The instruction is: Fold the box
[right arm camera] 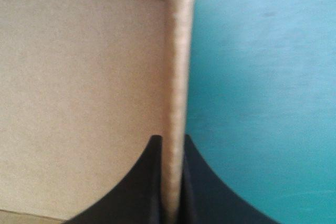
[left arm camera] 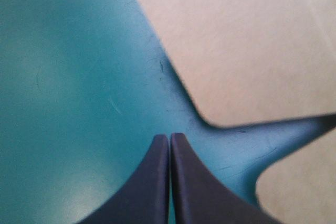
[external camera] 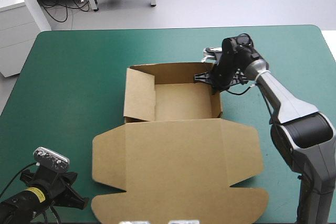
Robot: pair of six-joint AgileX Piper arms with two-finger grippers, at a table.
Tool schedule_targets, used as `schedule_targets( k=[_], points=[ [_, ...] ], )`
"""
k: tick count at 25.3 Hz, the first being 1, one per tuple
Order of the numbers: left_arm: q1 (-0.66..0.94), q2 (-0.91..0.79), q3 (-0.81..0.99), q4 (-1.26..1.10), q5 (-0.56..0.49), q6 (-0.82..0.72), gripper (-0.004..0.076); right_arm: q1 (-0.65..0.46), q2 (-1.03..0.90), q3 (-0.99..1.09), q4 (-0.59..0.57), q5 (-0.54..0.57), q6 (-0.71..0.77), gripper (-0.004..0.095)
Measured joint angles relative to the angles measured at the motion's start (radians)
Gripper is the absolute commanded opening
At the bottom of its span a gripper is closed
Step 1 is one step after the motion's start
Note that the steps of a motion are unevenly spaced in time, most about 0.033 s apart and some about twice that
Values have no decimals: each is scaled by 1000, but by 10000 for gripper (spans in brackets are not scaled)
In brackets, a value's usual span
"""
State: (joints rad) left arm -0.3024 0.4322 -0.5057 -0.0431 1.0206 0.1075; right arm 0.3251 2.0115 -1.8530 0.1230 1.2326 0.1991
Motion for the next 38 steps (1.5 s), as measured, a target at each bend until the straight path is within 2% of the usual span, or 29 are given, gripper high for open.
schedule_targets(
  k=[8,14,21,24,25,26,27,29,32,38],
  points=[
    [0,0,1,0,0,8,-10,-257,-152,1,-155,1,-59,-15],
    [0,0,1,1,0,10,-10,-521,-197,1,-181,7,-102,-15],
    [0,0,1,1,0,12,-10,-731,-200,1,-229,12,-123,-13],
    [0,0,1,1,0,12,-10,-779,-200,1,-246,13,-119,31],
    [0,0,1,1,0,12,-10,-787,-200,2,-251,13,-116,145],
    [0,0,1,1,0,12,-10,-798,-201,13,-253,12,-110,197],
    [0,0,1,1,0,12,-10,-799,-201,22,-251,11,-109,313],
    [0,0,1,1,0,12,-10,-799,-203,69,-247,9,-105,408],
    [0,0,1,1,0,12,-10,-799,-203,156,-287,7,-103,421],
    [0,0,1,0,0,13,-10,-799,-290,166,-320,6,-103,420]
  ],
)
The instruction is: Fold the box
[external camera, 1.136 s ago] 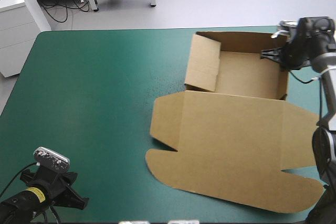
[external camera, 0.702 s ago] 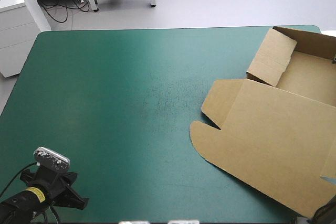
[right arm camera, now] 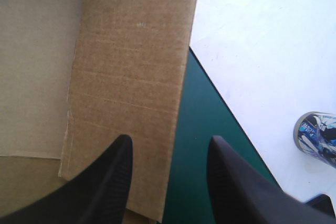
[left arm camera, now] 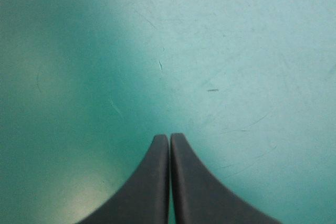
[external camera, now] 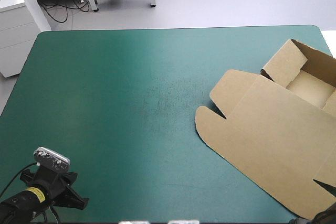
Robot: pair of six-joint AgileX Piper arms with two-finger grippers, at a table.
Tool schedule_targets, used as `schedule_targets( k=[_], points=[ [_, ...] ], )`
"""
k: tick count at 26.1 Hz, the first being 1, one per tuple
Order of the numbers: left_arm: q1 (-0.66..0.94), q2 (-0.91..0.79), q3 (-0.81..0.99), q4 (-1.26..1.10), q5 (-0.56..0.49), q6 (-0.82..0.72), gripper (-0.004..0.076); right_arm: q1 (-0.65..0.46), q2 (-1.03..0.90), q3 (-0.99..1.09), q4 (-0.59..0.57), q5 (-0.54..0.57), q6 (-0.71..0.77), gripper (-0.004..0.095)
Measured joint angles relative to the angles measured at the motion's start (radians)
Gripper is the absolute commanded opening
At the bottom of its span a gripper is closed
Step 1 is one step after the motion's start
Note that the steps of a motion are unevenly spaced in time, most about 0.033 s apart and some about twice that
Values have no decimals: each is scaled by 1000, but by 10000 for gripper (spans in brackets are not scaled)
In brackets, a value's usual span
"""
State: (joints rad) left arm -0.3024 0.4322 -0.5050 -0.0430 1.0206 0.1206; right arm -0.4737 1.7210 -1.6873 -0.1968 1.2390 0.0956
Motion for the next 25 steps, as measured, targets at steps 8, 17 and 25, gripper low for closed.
schedule_targets(
  k=[8,17,25],
  points=[
    [0,0,0,1,0,2,-10,0,-291,3,205,7,-71,-6],
    [0,0,0,0,0,2,-10,51,-673,71,400,7,-132,-11],
    [0,0,0,0,0,2,-10,242,-980,433,429,7,-258,-19]
  ],
)
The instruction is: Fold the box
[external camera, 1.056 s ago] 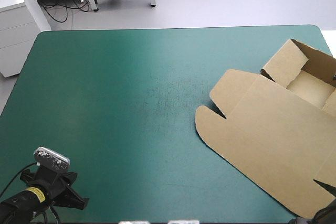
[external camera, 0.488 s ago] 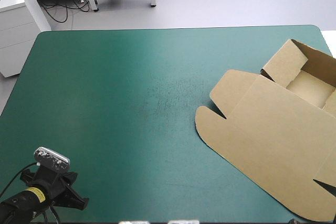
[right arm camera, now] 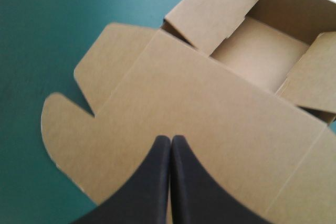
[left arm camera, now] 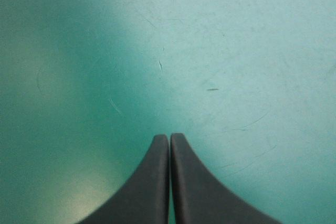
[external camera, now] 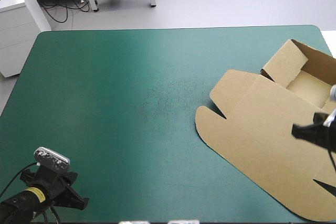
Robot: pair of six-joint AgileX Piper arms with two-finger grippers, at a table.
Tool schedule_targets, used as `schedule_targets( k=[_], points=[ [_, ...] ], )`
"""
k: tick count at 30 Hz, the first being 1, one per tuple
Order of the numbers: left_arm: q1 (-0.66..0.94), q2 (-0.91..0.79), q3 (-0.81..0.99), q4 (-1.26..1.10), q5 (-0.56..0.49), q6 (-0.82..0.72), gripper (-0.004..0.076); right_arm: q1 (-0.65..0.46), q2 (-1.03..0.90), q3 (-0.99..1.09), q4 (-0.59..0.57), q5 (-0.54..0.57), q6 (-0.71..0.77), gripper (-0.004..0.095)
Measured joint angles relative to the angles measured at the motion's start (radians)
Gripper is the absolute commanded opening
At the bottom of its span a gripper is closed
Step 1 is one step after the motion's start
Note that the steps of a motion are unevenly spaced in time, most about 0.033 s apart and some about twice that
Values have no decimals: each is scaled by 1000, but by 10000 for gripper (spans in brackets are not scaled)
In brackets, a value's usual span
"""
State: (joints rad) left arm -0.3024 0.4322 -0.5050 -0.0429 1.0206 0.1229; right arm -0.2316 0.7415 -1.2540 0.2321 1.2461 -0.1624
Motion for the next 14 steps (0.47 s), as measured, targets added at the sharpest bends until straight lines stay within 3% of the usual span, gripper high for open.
schedule_targets(
  k=[14],
  points=[
    [0,0,0,0,0,-2,-10,46,-429,660,1,-34,-146,-19]
  ],
)
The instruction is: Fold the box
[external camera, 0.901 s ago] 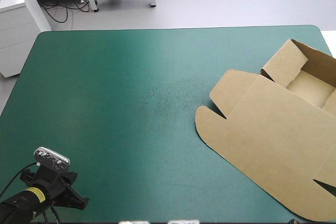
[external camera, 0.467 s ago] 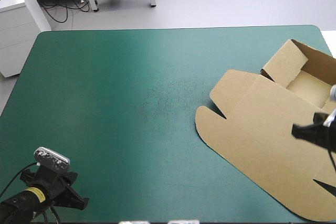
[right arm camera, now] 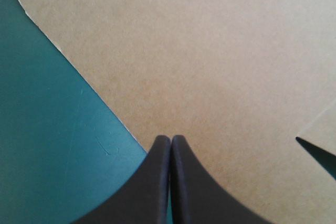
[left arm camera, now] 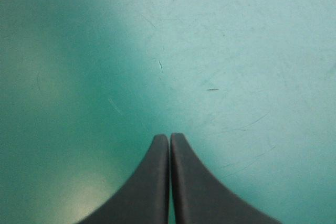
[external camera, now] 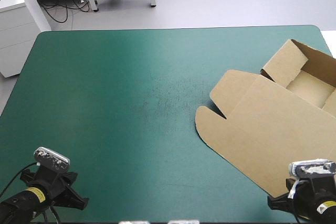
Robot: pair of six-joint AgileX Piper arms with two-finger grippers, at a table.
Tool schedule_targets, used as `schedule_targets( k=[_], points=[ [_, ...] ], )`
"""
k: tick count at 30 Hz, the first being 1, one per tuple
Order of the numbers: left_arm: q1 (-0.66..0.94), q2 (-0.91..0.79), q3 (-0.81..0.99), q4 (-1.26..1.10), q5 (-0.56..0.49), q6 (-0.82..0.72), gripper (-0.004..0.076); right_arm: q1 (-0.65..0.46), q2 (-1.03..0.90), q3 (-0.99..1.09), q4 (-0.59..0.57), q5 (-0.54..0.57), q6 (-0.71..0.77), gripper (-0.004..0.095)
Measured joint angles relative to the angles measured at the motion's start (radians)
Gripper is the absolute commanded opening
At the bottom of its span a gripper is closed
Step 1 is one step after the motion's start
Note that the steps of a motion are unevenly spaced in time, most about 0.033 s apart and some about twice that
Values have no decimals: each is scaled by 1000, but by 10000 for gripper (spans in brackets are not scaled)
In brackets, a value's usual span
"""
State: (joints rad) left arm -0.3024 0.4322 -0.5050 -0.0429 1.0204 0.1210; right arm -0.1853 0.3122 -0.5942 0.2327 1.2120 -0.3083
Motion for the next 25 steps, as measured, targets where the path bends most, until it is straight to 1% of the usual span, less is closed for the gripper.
schedule_targets(
  k=[4,8,12,25],
  points=[
    [0,0,0,0,0,-9,-10,2,-99,75,1,-12,-6,-19],
    [0,0,0,0,0,-13,-10,2,-182,77,13,-27,-12,-19],
    [0,0,0,0,0,-13,-10,2,-240,77,25,-4,-5,-20],
    [0,0,0,0,0,-13,-10,2,-258,77,34,8,-1,-20]
  ],
)
